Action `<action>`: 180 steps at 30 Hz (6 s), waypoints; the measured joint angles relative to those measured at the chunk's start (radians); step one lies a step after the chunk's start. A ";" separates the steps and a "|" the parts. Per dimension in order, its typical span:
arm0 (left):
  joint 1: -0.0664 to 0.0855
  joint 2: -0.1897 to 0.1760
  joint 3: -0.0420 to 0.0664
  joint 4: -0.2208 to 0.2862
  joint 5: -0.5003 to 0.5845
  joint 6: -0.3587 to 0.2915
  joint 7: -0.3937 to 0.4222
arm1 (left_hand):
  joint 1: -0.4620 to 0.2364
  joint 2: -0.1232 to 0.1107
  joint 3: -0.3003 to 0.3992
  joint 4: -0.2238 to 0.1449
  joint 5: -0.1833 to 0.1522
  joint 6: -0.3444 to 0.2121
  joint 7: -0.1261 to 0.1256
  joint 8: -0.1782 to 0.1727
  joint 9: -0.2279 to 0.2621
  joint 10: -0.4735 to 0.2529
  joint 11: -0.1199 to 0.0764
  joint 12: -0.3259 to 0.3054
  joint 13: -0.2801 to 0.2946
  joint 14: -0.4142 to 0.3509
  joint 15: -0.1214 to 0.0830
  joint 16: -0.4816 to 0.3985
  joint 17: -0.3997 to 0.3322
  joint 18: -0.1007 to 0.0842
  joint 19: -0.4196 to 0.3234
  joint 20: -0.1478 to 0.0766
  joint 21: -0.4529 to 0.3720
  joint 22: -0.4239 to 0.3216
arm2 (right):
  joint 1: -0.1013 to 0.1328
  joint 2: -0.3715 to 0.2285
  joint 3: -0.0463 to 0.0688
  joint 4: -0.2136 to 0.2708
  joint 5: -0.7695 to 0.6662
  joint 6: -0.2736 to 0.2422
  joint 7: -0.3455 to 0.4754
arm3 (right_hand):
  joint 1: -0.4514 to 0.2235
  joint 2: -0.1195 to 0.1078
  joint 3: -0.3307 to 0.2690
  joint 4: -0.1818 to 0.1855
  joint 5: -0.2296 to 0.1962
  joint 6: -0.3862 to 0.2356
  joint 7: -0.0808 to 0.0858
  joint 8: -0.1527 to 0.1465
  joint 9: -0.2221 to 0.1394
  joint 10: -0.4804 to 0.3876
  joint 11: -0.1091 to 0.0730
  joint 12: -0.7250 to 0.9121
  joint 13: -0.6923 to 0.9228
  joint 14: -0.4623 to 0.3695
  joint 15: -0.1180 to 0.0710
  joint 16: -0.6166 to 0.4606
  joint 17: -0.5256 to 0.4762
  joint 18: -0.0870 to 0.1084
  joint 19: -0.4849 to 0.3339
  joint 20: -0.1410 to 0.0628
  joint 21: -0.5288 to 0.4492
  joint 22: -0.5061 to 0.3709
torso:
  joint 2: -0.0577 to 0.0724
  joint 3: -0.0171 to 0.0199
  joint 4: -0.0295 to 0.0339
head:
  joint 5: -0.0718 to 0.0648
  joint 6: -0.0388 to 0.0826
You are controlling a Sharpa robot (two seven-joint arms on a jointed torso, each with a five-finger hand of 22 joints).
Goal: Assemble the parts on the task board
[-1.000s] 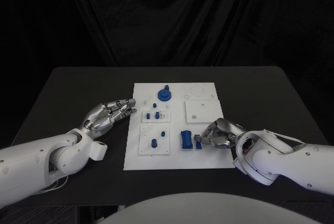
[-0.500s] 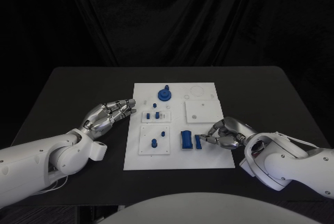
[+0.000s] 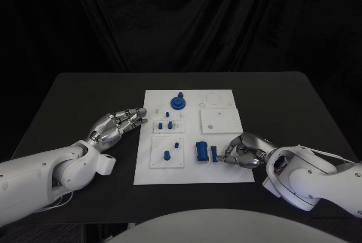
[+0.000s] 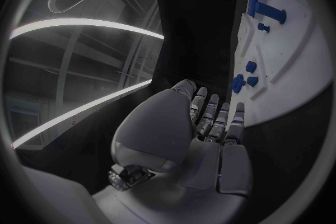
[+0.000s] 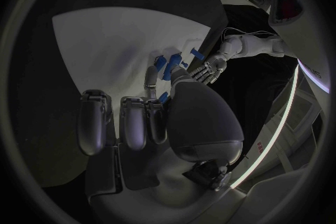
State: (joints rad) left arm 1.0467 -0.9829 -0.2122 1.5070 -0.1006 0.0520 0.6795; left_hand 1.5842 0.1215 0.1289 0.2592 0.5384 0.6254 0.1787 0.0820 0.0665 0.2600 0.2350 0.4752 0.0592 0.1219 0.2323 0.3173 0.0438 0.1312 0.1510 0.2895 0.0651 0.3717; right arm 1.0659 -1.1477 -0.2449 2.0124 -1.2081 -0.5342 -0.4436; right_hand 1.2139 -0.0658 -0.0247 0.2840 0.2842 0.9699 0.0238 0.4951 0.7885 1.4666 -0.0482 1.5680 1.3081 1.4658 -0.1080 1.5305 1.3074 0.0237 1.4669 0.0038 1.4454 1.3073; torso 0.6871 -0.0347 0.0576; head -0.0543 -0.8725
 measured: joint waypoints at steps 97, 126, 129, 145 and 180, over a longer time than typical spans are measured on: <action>0.048 -0.014 0.001 0.084 0.000 -0.069 0.000 | -0.002 -0.013 0.043 -0.001 0.066 0.070 0.009 0.030 0.008 0.051 0.005 0.050 0.005 0.029 0.000 0.055 0.006 0.000 0.047 -0.011 0.030 0.058 | 0.091 0.028 0.003 -0.143 0.229 -0.303 0.482 | 0.132 0.063 -0.030 0.007 0.220 0.000 -0.043 0.103 0.084 0.002 -0.036 -0.023 0.001 -0.027 -0.021 -0.246 -0.256 0.073 -0.094 -0.019 -0.305 0.000 | -0.014 0.0035 -0.0036 | 0.009 0.000; 0.012 0.208 0.000 -0.135 -0.002 -0.053 0.000 | -0.346 0.080 -0.333 0.034 -0.349 -0.447 -0.287 -0.055 -0.043 -0.240 -0.242 -0.330 -0.036 -0.122 -0.155 -0.295 -0.038 0.032 -0.151 -0.113 -0.058 -0.344 | 0.007 0.205 -0.005 -0.481 0.897 -0.016 1.113 | -0.056 0.074 -0.102 0.011 0.000 -0.773 -0.166 -0.465 -0.742 -1.361 0.080 -1.439 -1.264 -1.384 0.237 -1.489 -1.284 0.053 -1.415 0.282 -1.426 -1.222 | -0.133 0.0203 -0.0518 | 0.075 0.000; 0.003 0.221 0.000 -0.154 -0.003 -0.056 0.000 | -0.346 0.090 -0.369 0.033 -0.362 -0.488 -0.349 -0.060 -0.047 -0.252 -0.282 -0.360 -0.040 -0.122 -0.185 -0.314 -0.041 0.032 -0.151 -0.146 -0.058 -0.366 | 0.000 0.211 -0.005 -0.490 0.916 0.021 1.119 | -0.064 0.066 -0.102 0.011 -0.002 -0.800 -0.200 -0.465 -0.756 -1.402 0.049 -1.448 -1.275 -1.415 0.219 -1.496 -1.290 0.053 -1.423 0.276 -1.426 -1.231 | -0.137 0.0204 -0.0527 | 0.076 0.000; -0.006 0.235 0.029 -0.153 0.000 -0.101 -0.015 | -0.771 0.029 -0.300 -0.061 -0.437 -0.578 -0.320 -0.077 -0.062 -0.260 -0.255 -0.454 -0.055 -0.122 -0.222 -0.314 -0.043 -0.009 -0.151 -0.226 -0.058 -0.371 | -0.009 0.269 0.086 -0.486 0.972 0.026 1.108 | -1.066 0.066 0.024 -0.280 -0.281 -0.971 -0.028 -0.492 -0.787 -1.463 0.048 -1.565 -1.307 -1.466 0.113 -1.527 -1.307 -0.017 -1.467 0.001 -1.442 -1.306 | -0.144 0.0219 -0.0536 | 0.071 0.038; 0.000 0.203 0.211 0.060 0.094 -0.790 -0.160 | -1.391 -0.119 -0.131 -0.247 -0.532 -0.627 -0.188 -0.077 -0.065 -0.263 -0.242 -0.469 -0.058 -0.125 -0.225 -0.314 -0.043 -0.110 -0.152 -0.284 -0.059 -0.370 | -0.014 0.368 0.244 -0.445 1.207 -0.219 0.976 | -1.208 0.065 0.024 -0.280 -0.281 -0.971 -0.028 -0.491 -0.787 -1.463 0.048 -1.564 -1.307 -1.466 0.113 -1.527 -1.306 -0.016 -1.466 0.001 -1.442 -1.306 | -0.143 0.0346 -0.0576 | 0.054 0.273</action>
State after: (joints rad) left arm 1.0466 -0.7804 -0.0014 1.5674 -0.0061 -0.7380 0.5194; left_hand 0.1936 0.0021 -0.0021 0.0121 0.0065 -0.0016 -0.0088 0.0055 0.0011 -0.0031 -0.0066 0.0060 0.0013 -0.0033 0.0070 0.0035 0.0012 0.0209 -0.0009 0.0051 0.0062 0.0013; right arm 1.0522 -0.7795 -0.0011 1.5675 -0.0015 -0.7528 0.5328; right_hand 0.0064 -0.0012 -0.0010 0.0040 0.0035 -0.0009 -0.0042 0.0036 0.0016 0.0034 0.0002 0.0037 0.0011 0.0000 0.0052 0.0037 0.0012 0.0074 0.0004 0.0052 0.0036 0.0013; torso 0.5442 -0.0001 0.0000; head 0.0000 -0.5999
